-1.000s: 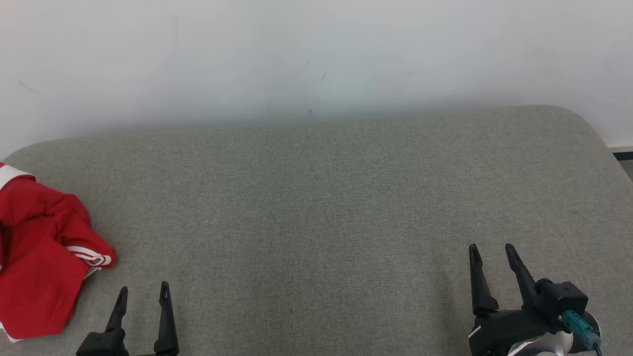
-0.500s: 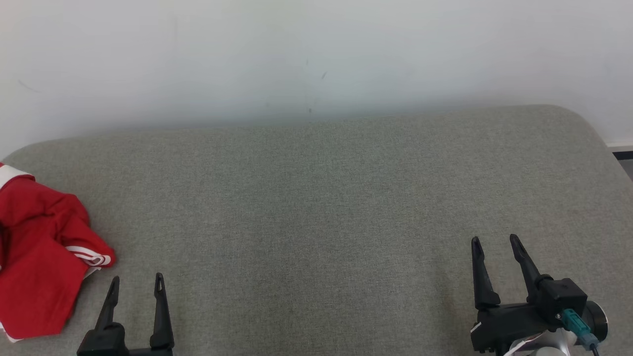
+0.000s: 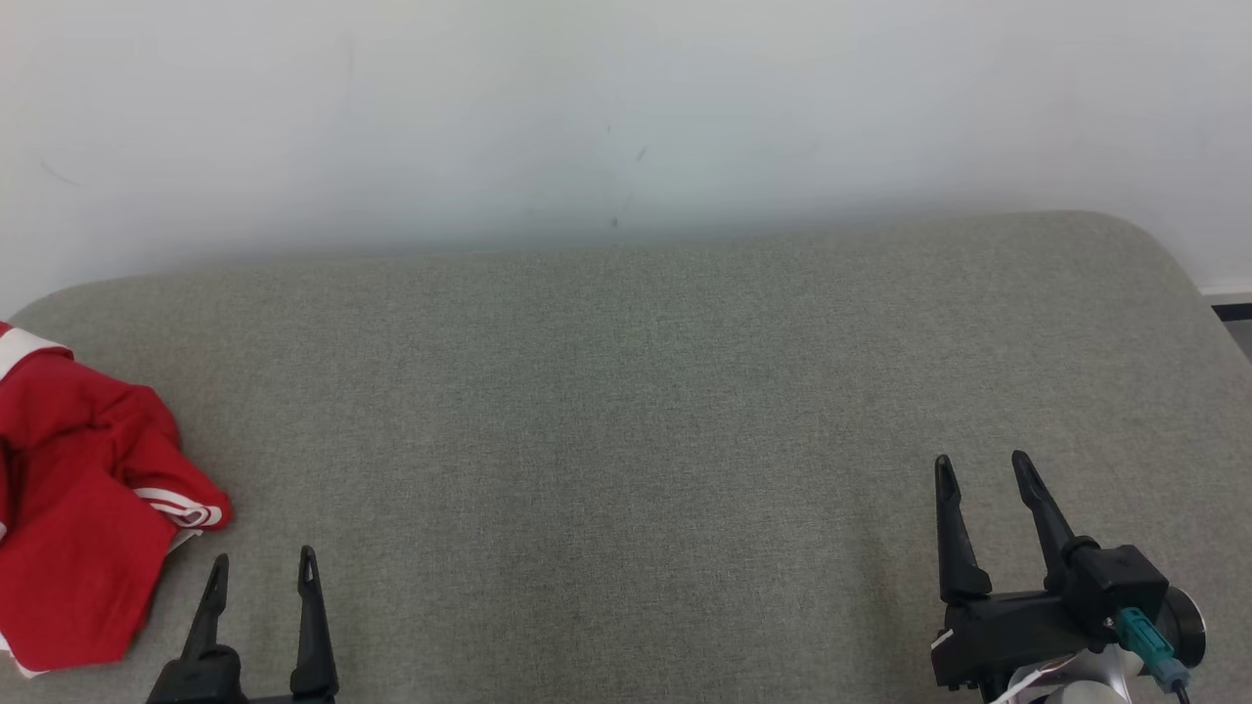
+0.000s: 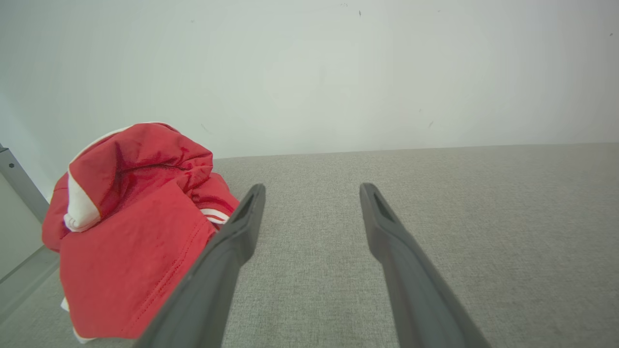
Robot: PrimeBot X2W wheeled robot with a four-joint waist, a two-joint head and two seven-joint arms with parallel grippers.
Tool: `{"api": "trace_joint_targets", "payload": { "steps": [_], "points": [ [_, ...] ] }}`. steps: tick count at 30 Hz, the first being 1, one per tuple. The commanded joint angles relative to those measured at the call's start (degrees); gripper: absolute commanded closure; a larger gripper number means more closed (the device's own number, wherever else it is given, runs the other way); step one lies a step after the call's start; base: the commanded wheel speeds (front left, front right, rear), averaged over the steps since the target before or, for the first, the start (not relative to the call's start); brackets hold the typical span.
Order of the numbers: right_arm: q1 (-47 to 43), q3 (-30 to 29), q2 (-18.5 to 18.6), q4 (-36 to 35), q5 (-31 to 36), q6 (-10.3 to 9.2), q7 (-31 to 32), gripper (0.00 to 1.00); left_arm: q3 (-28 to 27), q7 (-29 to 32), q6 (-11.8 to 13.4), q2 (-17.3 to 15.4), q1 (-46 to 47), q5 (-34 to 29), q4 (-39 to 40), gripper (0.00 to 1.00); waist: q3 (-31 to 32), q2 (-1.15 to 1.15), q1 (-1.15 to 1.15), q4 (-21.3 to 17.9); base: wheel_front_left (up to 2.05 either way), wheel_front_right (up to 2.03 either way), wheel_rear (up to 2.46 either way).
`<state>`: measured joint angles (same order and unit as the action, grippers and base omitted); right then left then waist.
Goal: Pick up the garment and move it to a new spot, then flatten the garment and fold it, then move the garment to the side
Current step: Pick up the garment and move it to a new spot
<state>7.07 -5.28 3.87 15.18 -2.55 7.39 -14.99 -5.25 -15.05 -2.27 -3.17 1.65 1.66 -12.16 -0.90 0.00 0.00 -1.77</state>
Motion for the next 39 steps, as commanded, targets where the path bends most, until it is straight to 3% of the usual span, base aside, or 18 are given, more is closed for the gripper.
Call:
{"api": "trace_joint_targets", "payload": {
  "steps": [1, 12, 19, 25, 39],
  "points": [
    [-0.2, -0.1, -0.3, -0.2, 0.3, 0.19, -0.3, 0.0, -0.2, -0.2, 0.0, 0.2, -0.5, -0.3, 0.0, 0.0, 0.1, 0.0, 0.0, 0.0, 0.0, 0.0, 0.0],
    [-0.3, -0.1, -0.4, 1.3, -0.2, 0.19, -0.3, 0.0, -0.3, -0.2, -0.1, 0.3, -0.3, -0.2, -0.6, 0.0, 0.0, 0.0, 0.0, 0.3, 0.0, 0.0, 0.0],
    [-0.7, 0.5, 0.1, 1.1, -0.4, 0.19, -0.3, 0.0, -0.1, -0.2, 0.0, 0.3, 0.2, -0.2, -1.1, 0.0, -0.3, 0.0, 0.0, 2.5, 0.0, 0.0, 0.0],
    [-1.1, 1.4, 0.0, 1.6, -1.1, 0.19, -0.3, 0.0, -0.2, -0.2, 0.3, 0.3, 0.2, 0.4, -2.2, 0.0, -0.4, 0.0, 0.0, 7.6, 0.0, 0.0, 0.0],
    [-1.0, 5.0, -0.2, 3.0, -2.0, 0.19, -0.2, 0.0, -2.1, -0.2, 0.8, 0.3, -1.7, 0.2, -3.2, 0.0, 0.2, 0.0, 0.0, 24.4, 0.0, 0.0, 0.0]
  ]
}}
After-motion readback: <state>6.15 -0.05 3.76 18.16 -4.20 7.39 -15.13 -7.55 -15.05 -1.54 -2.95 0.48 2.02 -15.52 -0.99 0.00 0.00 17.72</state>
